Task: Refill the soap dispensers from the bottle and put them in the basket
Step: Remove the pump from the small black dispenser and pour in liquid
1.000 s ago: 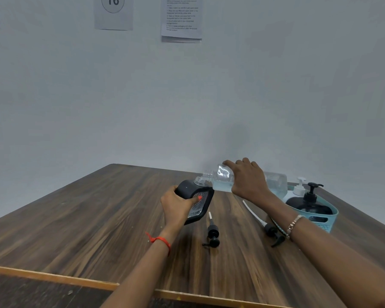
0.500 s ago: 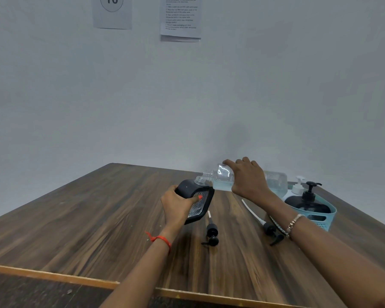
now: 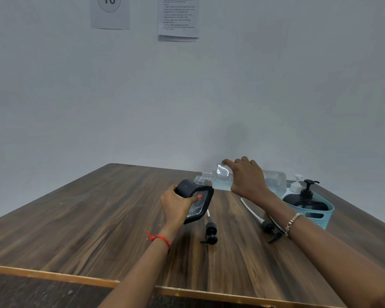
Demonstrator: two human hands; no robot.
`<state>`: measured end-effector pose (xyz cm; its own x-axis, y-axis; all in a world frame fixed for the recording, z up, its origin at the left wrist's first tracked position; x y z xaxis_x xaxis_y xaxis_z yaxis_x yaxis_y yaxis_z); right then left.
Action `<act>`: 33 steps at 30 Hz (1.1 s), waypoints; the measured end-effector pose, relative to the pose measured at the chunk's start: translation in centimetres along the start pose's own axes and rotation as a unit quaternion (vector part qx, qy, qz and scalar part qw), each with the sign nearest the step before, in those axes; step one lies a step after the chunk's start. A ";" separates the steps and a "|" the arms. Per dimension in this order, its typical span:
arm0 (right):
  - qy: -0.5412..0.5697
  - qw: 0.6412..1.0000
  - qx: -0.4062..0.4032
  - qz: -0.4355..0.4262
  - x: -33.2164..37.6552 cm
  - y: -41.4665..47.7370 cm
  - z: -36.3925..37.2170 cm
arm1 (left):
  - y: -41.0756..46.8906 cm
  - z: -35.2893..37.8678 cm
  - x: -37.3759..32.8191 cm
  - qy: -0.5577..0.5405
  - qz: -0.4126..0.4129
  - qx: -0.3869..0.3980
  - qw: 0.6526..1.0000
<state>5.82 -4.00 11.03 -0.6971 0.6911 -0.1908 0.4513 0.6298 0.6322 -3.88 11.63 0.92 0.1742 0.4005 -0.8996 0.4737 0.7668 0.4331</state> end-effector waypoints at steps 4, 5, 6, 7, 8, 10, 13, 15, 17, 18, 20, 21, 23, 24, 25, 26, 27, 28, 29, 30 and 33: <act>-0.004 1.000 0.001 0.000 -0.1 -0.1 -0.1 | -0.1 0.0 -0.1 0.004 -0.002 -0.001 1.000; -0.004 1.000 0.000 0.000 -0.2 -0.1 -0.1 | -0.1 0.1 -0.1 0.003 -0.002 -0.001 1.000; -0.004 1.000 0.000 0.000 -0.2 -0.1 -0.1 | -0.1 0.1 -0.1 0.002 -0.003 -0.001 1.000; -0.002 1.000 0.000 0.000 -0.3 -0.1 -0.1 | -0.1 0.2 -0.1 0.000 -0.003 0.000 1.000; -0.001 1.000 0.001 0.000 -0.3 -0.1 -0.1 | -0.1 0.2 -0.1 -0.001 -0.003 0.001 1.000; 0.002 1.000 0.004 0.000 -0.4 -0.2 0.0 | -0.1 0.2 -0.1 -0.001 -0.005 0.001 1.000; 0.002 1.000 0.010 0.001 -0.4 -0.3 0.1 | -0.2 0.2 -0.1 -0.001 -0.006 0.000 1.000; 0.005 1.000 0.016 0.001 -0.4 -0.3 0.2 | -0.2 0.1 0.0 0.002 -0.007 -0.002 1.000; 0.014 1.000 0.023 0.002 -0.4 -0.3 0.3 | -0.3 0.1 0.1 0.004 -0.009 -0.002 1.000; 0.017 0.999 0.026 0.003 -0.4 -0.3 0.4 | -0.3 0.1 0.2 0.004 -0.010 -0.002 1.000; 0.023 0.999 0.029 0.006 -0.5 -0.4 0.4 | -0.4 0.2 0.2 -0.001 -0.012 -0.002 1.000; 0.029 0.999 0.030 0.009 -0.6 -0.5 0.4 | -0.4 0.2 0.2 -0.006 -0.014 -0.002 1.000; 0.048 0.998 0.033 0.021 -0.9 -0.5 0.5 | -0.4 0.1 0.3 -0.017 -0.019 -0.003 1.000; 0.062 0.997 0.036 0.030 -1.0 -0.5 0.6 | -0.4 0.1 0.3 -0.022 -0.023 -0.005 0.999; 0.078 0.995 0.038 0.039 -1.2 -0.5 0.8 | -0.4 0.0 0.4 -0.028 -0.027 -0.007 0.999; 0.096 0.993 0.041 0.049 -1.4 -0.5 1.0 | -0.4 0.0 0.5 -0.035 -0.029 -0.009 0.999; 0.116 0.991 0.044 0.059 -1.6 -0.6 1.3 | -0.4 -0.1 0.6 -0.042 -0.032 -0.010 0.999; 0.142 0.986 0.047 0.072 -1.8 -0.6 1.6 | -0.4 -0.1 0.6 -0.050 -0.034 -0.009 0.998; 0.175 0.979 0.051 0.088 -2.2 -0.7 2.0 | -0.3 -0.1 0.7 -0.056 -0.035 -0.008 0.998; 0.212 0.970 0.053 0.107 -2.6 -0.7 2.4 | -0.3 -0.1 0.8 -0.062 -0.036 -0.007 0.997; 0.322 0.933 0.046 0.153 -3.9 -1.0 3.4 | -0.1 0.0 1.2 -0.079 -0.046 -0.001 0.996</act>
<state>9.97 -6.11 8.55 -0.7044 0.5064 0.4973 0.7096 0.4857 0.5104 -3.75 12.05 -0.20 0.2640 0.2453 -0.9328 0.4919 0.7976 0.3489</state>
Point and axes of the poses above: each hand's wrist, its own y-axis towards the middle knuckle, its own z-axis out of the palm, x = y × z, the point moved 8 cm from there along y, towards the middle knuckle, and after that the axes turned 1 degree about z, right-handed, at the moved point
